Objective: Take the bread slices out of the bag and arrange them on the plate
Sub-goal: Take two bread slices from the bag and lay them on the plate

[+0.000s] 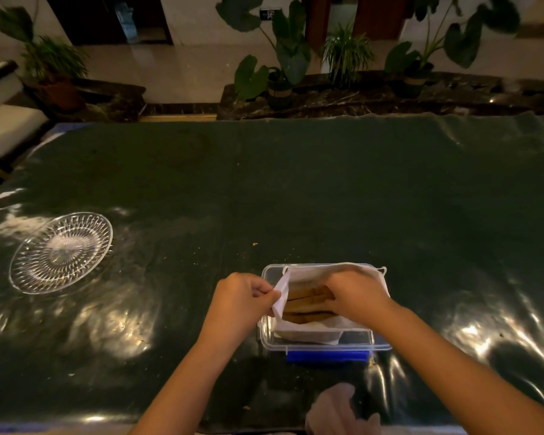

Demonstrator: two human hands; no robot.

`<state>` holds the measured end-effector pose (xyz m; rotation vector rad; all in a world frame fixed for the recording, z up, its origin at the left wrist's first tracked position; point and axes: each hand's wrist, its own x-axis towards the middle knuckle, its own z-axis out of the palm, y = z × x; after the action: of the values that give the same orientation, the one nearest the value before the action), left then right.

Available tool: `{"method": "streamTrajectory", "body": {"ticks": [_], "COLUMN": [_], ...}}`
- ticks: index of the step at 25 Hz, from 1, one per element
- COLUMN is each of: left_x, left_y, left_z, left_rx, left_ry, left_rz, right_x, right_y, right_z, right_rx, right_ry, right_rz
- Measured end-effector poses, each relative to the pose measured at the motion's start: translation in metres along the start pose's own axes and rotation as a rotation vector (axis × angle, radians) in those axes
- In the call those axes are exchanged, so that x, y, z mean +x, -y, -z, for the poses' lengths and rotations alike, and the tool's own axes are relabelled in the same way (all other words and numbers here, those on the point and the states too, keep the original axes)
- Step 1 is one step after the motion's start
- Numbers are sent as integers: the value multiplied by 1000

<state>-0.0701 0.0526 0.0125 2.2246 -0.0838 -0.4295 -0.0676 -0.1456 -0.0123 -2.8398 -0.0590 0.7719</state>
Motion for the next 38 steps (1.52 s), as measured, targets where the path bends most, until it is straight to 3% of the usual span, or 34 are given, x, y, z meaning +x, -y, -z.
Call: {"method": "streamTrajectory", "body": {"ticks": [3, 7, 15, 21, 27, 32, 38], "left_x": [6, 12, 12, 19, 23, 21, -3], "left_y": [-1, -4, -30, -51, -68, -60, -14], "left_z": [0, 5, 9, 7, 18, 42, 92], "left_rx": [-5, -2, -28, -248, -405, -609, -777], "left_ry": [-5, -19, 101, 26, -95, -229, -339], "left_rz": [-30, -84, -418, -535, -494, -392, -273], "right_x": [-18, -37, -75, -87, -61, -29, -3], "right_y": [-2, -12, -22, -26, -29, -9, 64], "right_z": [19, 38, 87, 115, 121, 115, 108], "right_rx": [25, 135, 316, 414, 722, 1245, 1230], "right_ry": [-175, -251, -434, -492, -503, -303, -208], "right_rz": [94, 168, 266, 356, 407, 468, 526]}}
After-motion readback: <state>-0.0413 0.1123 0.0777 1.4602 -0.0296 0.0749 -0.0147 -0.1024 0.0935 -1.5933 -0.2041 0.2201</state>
